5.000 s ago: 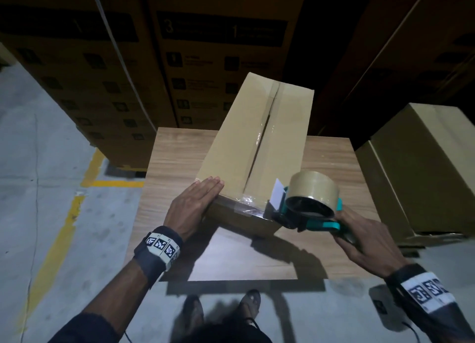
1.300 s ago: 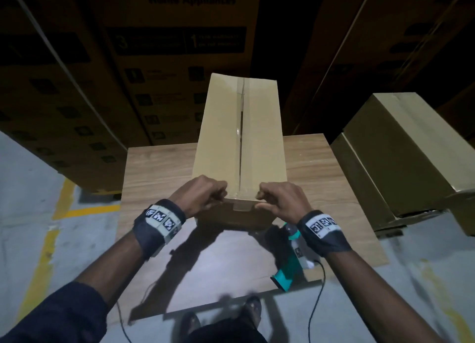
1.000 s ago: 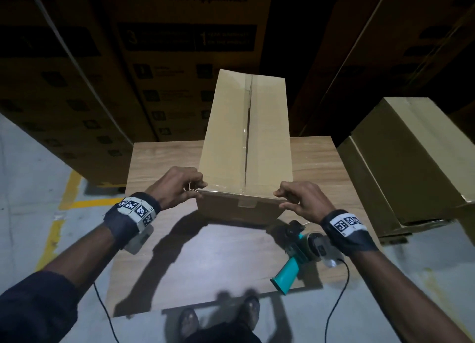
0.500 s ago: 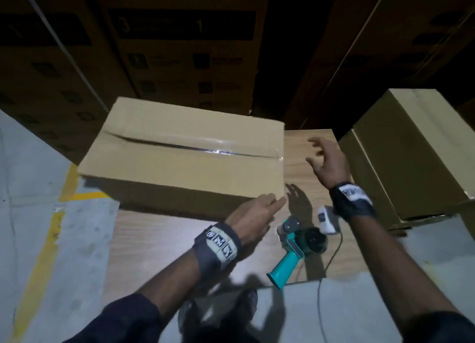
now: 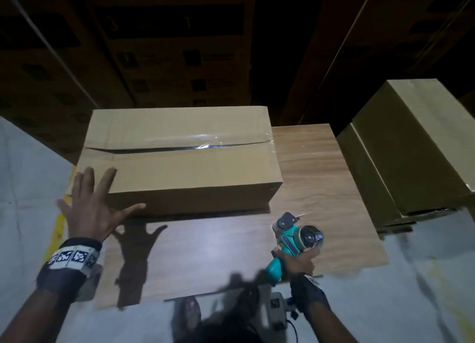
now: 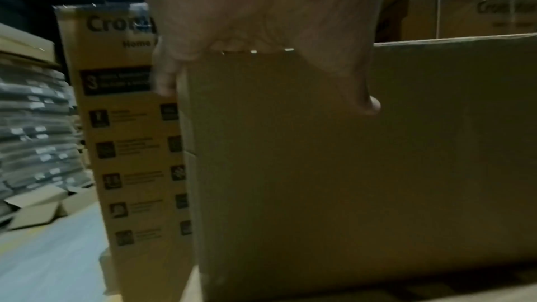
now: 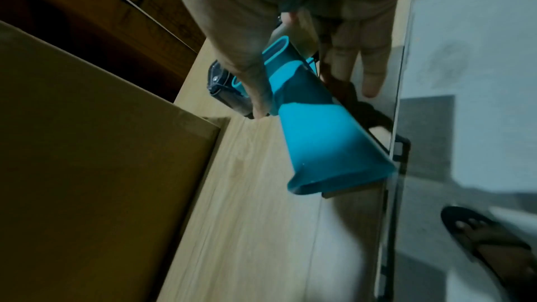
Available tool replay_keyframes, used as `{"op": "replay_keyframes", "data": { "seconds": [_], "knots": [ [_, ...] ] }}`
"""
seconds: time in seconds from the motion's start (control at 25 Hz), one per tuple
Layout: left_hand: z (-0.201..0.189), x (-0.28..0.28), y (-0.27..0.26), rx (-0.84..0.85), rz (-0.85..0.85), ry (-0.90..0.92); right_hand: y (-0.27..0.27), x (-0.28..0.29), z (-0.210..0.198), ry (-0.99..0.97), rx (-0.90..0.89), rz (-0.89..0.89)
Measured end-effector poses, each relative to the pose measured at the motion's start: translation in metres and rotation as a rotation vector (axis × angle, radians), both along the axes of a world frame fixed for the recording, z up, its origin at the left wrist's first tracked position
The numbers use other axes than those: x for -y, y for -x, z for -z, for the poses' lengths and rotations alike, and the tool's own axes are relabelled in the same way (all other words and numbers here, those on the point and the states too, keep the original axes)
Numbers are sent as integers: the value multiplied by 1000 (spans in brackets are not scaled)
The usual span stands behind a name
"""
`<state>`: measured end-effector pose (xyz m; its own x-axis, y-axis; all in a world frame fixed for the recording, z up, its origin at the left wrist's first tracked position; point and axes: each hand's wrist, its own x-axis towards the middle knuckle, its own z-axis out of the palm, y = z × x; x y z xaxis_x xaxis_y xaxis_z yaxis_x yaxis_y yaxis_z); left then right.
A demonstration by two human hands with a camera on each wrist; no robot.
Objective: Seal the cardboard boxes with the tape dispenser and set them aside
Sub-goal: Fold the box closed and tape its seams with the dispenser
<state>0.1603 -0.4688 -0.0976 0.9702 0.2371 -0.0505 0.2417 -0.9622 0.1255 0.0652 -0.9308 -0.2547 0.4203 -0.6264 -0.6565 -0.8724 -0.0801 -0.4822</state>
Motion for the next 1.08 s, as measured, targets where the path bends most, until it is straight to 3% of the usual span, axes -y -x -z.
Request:
{"op": "replay_keyframes", "data": {
  "seconds": [0.16,0.28,0.36,0.44,0.52,0.6,0.68,0.76,0.88,0.96,1.08],
  "knots": [
    [9,48,-1,34,14,-10,-9,23,43,-212,169,273],
    [6,110,13,-16,153,-117,-19,23,-40,-434,325,546],
    [3,158,36,-26,352,-96,-22,30,-91,-543,410,543],
    [4,200,61,-29,570,26,-16,43,-128,-439,598,550],
    [-1,220,75,-29,692,186,0,43,-169,-229,799,385],
    [-21,221,76,-18,573,580,17,35,-205,17,876,4],
    [-43,217,65,-33,209,1240,32,25,-226,278,974,-368],
    [-66,211,48,-310,-80,1716,38,5,-227,530,1033,-694],
    [-89,202,33,-543,-129,1842,33,-27,-216,751,1043,-960],
    [-91,196,31,-547,-209,1874,25,-39,-210,789,1043,-956],
    [-87,184,27,-545,-459,2039,14,-56,-207,766,1115,-923]
  ]
}}
